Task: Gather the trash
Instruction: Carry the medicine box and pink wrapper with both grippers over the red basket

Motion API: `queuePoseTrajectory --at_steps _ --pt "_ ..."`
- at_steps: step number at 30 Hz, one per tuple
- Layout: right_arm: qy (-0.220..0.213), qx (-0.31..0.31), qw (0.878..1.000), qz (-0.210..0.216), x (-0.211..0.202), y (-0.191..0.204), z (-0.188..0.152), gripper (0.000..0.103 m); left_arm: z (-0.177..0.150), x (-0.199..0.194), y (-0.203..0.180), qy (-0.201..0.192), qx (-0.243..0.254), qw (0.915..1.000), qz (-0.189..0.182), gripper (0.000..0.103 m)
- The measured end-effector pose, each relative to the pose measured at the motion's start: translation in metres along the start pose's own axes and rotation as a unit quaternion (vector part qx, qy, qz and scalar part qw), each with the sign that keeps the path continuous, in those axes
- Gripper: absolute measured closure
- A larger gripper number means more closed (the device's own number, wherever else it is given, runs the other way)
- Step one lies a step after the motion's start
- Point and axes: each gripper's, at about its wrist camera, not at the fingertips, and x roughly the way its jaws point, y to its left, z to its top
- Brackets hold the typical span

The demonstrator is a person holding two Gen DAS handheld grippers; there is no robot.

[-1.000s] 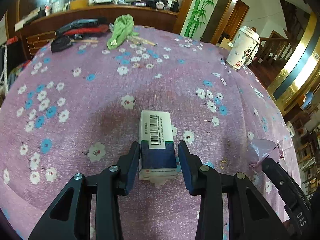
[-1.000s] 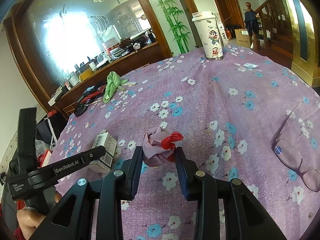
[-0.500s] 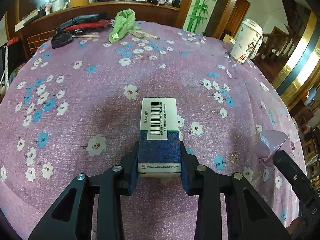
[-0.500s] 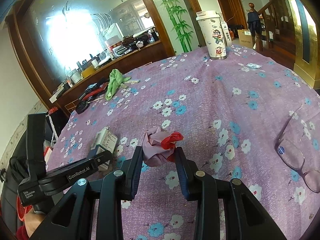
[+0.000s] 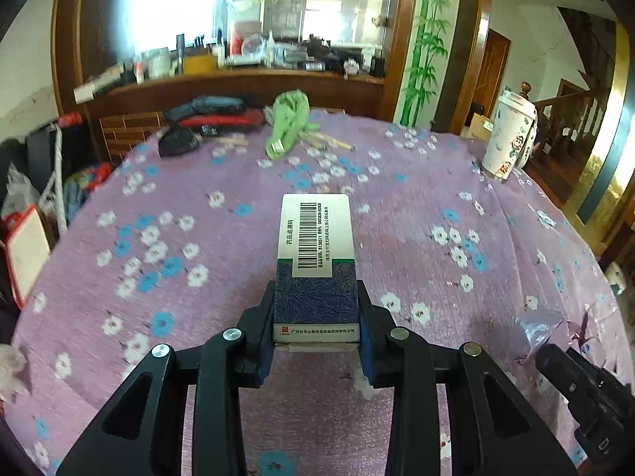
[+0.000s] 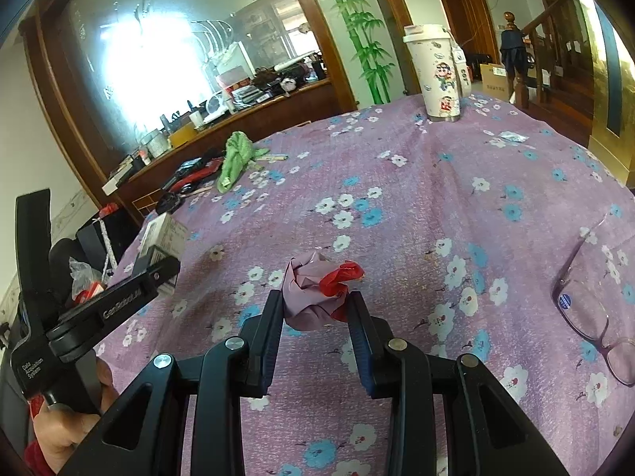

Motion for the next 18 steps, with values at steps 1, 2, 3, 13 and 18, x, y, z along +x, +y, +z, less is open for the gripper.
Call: queuePoseTrajectory --at_steps 1,2,3,13,18 --pt "-0.004 -0.004 1.000 -0.002 -0.002 0.002 0.000 0.068 0.002 -0.003 0.000 -0.003 0.002 1.0000 0.002 0.070" --pt "-0.012 -0.012 1.000 -0.008 -0.004 0.005 0.000 0.068 0.003 -0.006 0.000 -0.004 0.002 1.0000 0.002 0.070" --pt "-0.016 -0.015 1.000 -0.013 -0.006 0.005 -0.001 0.068 0.005 -0.012 0.000 -0.009 0.000 1.0000 0.001 0.070" --pt "-0.008 -0.003 1.000 0.006 -0.029 0.019 -0.001 0.068 -0.013 -0.077 0.010 -0.026 0.038 0.9986 0.024 0.070" --pt "-0.003 -0.019 0.999 0.038 -0.060 0.048 -0.011 0.068 -0.036 -0.120 0.027 -0.045 0.053 0.9968 0.038 0.070"
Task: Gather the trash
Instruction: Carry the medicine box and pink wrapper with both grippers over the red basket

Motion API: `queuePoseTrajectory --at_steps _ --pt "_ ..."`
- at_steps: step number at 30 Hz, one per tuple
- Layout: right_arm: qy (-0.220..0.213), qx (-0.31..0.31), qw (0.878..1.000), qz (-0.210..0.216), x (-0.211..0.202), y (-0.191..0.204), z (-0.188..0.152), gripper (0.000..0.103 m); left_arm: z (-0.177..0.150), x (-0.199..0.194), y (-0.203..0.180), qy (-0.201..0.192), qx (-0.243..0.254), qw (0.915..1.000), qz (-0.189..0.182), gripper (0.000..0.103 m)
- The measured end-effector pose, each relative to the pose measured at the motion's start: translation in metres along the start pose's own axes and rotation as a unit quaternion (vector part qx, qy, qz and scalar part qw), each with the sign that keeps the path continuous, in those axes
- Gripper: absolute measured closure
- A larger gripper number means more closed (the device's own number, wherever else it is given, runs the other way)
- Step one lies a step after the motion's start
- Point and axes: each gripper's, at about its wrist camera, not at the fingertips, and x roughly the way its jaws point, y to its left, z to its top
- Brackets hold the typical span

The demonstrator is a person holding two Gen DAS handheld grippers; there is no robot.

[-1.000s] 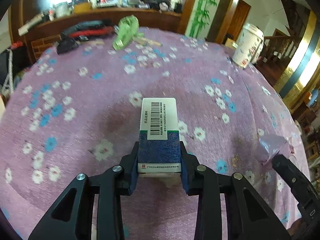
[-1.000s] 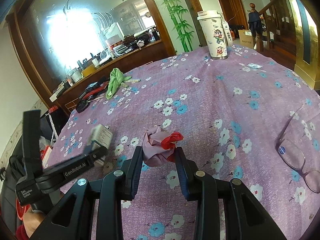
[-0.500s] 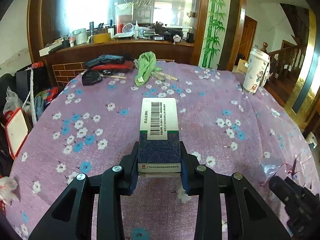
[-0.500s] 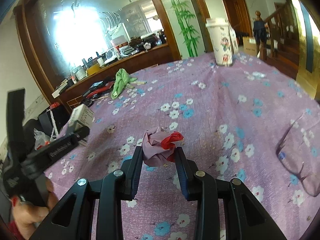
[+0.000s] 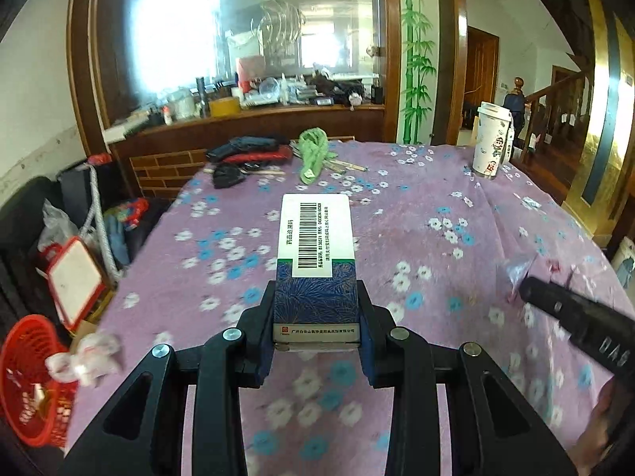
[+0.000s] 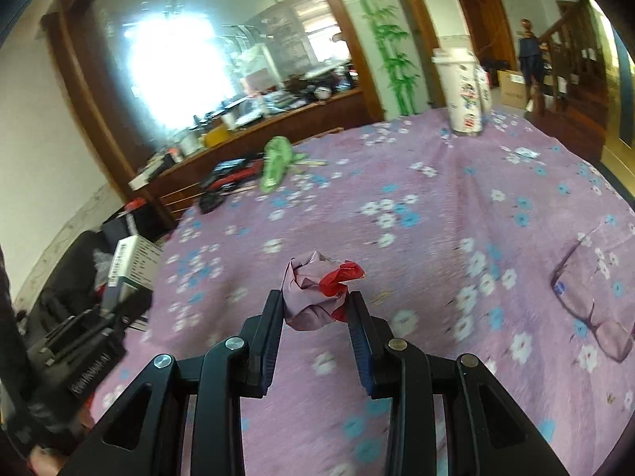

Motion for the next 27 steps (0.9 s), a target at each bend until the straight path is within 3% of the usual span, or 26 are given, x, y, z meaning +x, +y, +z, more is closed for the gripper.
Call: queuePoseTrajectory --at_steps 6,14,27 --pt "0.002 -0.028 0.999 0.027 -0.029 0.035 -0.031 0.068 -0.034 -0.041 0.020 -0.018 0.010 0.9997 0.014 0.070" --pt "0.025 -0.054 0.997 0.046 -0.036 0.070 -0.070 0.068 -0.065 -0.072 0.040 -0.028 0.011 0.9991 0.028 0.070" --pt "0.032 -0.081 0.995 0.053 -0.045 0.097 -0.085 0.068 -0.087 -0.089 0.069 -0.032 -0.010 0.9983 0.048 0.070"
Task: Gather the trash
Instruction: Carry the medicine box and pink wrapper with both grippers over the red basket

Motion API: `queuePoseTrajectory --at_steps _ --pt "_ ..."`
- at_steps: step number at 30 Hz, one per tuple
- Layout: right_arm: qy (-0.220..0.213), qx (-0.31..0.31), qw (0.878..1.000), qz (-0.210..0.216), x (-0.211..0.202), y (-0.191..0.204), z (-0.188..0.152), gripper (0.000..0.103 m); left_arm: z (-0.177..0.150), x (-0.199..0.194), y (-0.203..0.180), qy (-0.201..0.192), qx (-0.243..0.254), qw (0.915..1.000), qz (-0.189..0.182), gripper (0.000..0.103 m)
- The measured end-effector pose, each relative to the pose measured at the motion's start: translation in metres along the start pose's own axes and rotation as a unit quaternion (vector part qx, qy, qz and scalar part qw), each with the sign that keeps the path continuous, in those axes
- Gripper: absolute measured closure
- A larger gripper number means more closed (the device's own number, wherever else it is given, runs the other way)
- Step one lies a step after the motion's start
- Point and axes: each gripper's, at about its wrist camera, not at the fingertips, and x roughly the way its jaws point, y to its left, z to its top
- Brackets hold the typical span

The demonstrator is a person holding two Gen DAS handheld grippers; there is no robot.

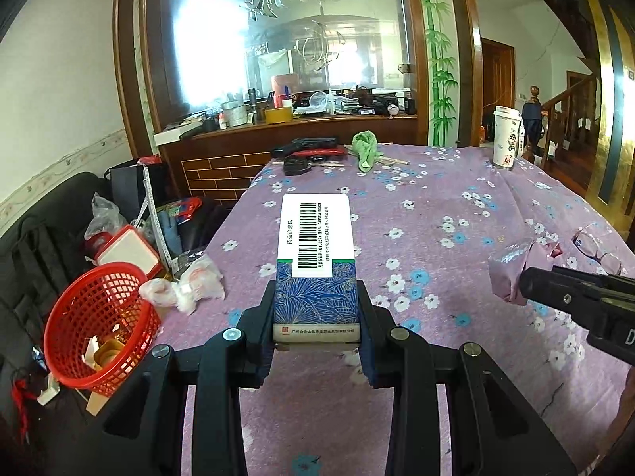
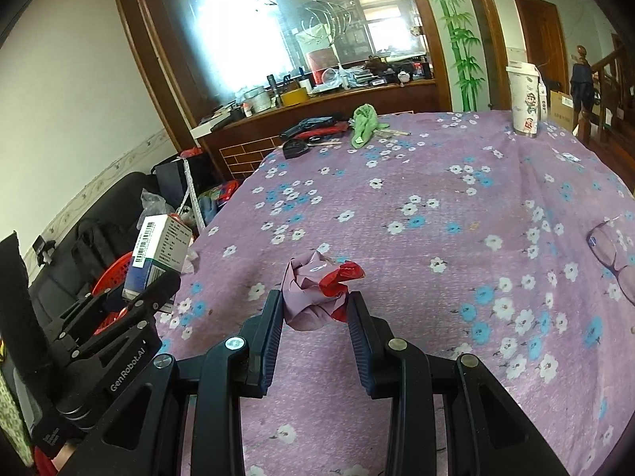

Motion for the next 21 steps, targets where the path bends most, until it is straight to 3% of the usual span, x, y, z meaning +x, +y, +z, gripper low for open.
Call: queuePoseTrajectory --at_steps 21 --pt "0.003 -0.039 0.999 0.007 -0.008 0.036 -0.006 0.068 -0.013 -0.019 0.037 -0.007 -0.032 0.9993 0.019 0.070"
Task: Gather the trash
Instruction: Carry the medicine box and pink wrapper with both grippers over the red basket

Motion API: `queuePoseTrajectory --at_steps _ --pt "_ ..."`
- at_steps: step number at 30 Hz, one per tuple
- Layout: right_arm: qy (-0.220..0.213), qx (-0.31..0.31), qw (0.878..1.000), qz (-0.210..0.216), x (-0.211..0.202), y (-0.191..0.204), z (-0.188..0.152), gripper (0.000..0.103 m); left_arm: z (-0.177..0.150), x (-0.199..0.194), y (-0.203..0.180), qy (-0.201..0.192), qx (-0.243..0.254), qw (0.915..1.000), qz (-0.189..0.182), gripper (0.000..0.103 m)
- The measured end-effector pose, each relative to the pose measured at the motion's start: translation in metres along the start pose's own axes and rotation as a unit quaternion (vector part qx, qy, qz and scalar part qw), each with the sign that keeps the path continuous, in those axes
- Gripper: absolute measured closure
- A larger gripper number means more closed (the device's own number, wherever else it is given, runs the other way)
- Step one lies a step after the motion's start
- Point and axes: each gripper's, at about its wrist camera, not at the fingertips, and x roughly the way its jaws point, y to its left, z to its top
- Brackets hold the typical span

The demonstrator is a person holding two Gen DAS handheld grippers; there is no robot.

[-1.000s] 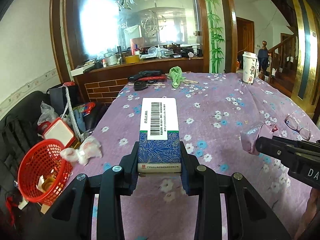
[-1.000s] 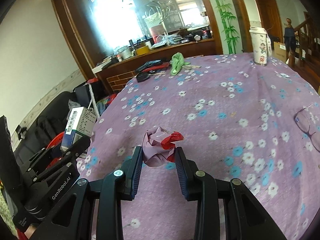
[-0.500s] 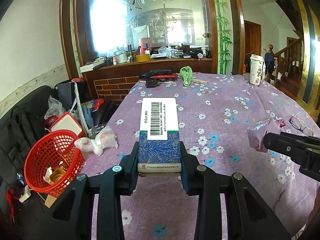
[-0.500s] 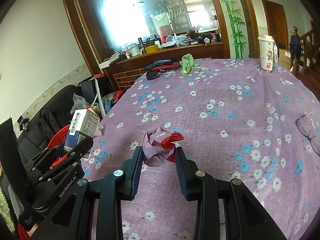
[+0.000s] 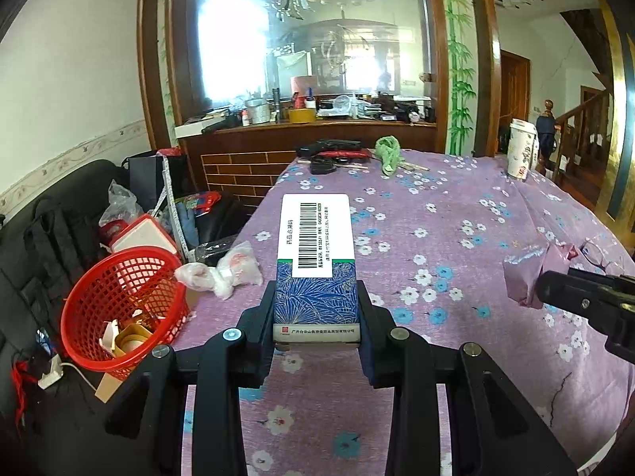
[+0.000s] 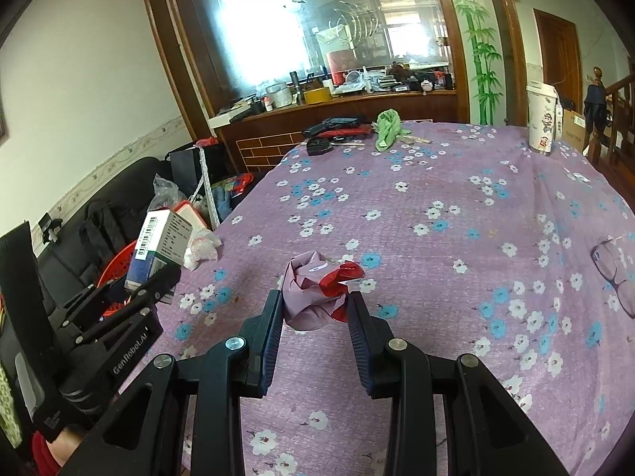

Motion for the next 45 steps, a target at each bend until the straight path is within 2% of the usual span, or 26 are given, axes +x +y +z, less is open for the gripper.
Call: queuePoseTrajectory --at_steps 10,15,24,30,35,45 --pt "0.015 -0.036 0.999 0.020 0.018 0.036 0.014 0.068 0.004 -0.003 0.047 -0.007 -0.040 0.9989 0.023 0.070" --pt "0.027 -0.052 0.997 0.052 0.033 0.066 0.026 0.068 0.007 -0.005 0.085 -0.010 -0.065 0.9966 0.049 0.070" --pt "0.047 -0.099 0.988 0.105 0.059 0.132 0.042 0.068 0.001 -0.005 0.172 -0.005 -0.130 0.9845 0.118 0.070" --pt "0.072 -0.119 0.980 0.141 0.086 0.172 0.052 0.067 -0.009 -0.002 0.216 0.006 -0.161 0.9756 0.149 0.070" --pt "0.091 -0.132 0.973 0.165 0.108 0.205 0.057 0.067 -0.014 0.004 0.235 0.018 -0.171 0.9723 0.158 0.070" --pt "0.110 -0.146 0.965 0.190 0.141 0.251 0.067 0.066 -0.016 0.017 0.245 0.029 -0.167 0.9726 0.158 0.070"
